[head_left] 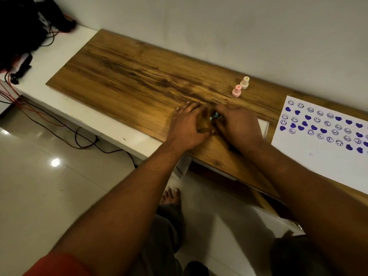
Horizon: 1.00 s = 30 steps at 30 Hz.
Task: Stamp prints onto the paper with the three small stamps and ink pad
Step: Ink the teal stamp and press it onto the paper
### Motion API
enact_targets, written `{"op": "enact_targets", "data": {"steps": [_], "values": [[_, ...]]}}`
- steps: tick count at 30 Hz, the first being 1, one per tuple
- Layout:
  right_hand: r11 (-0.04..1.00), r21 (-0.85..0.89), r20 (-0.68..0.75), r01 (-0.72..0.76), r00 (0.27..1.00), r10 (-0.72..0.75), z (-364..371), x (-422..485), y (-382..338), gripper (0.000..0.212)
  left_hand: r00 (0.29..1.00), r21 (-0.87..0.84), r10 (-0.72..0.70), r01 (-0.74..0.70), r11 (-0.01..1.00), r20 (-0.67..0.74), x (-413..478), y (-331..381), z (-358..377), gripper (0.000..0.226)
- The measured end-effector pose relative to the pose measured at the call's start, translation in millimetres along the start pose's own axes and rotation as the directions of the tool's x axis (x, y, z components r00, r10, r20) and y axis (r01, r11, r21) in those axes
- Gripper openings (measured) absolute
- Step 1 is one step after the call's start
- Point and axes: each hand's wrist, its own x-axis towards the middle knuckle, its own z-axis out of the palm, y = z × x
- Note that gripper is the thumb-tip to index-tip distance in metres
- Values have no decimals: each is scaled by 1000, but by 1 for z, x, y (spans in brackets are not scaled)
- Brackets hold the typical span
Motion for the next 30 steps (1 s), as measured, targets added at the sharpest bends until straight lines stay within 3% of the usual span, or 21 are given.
{"op": "enact_targets", "data": {"steps": [3,9,20,30], "values": [[998,40,21,51,998,-52,-5,-12,-3,27,999,15,26,-27,1000,21,1,1,2,68],[982,175,91,-72,994,57,-5,-17,1,31,999,-76,43,-43,996,-5,-3,2,8,44],[934,314,67,-170,985,157,2,-17,23,25,996,-172,67,-76,982,-58,0,10,15,30],[927,354,81,-121,992,98,1,-20,28,23,991,-161,133,-133,978,-15,1,9,17,30]]}}
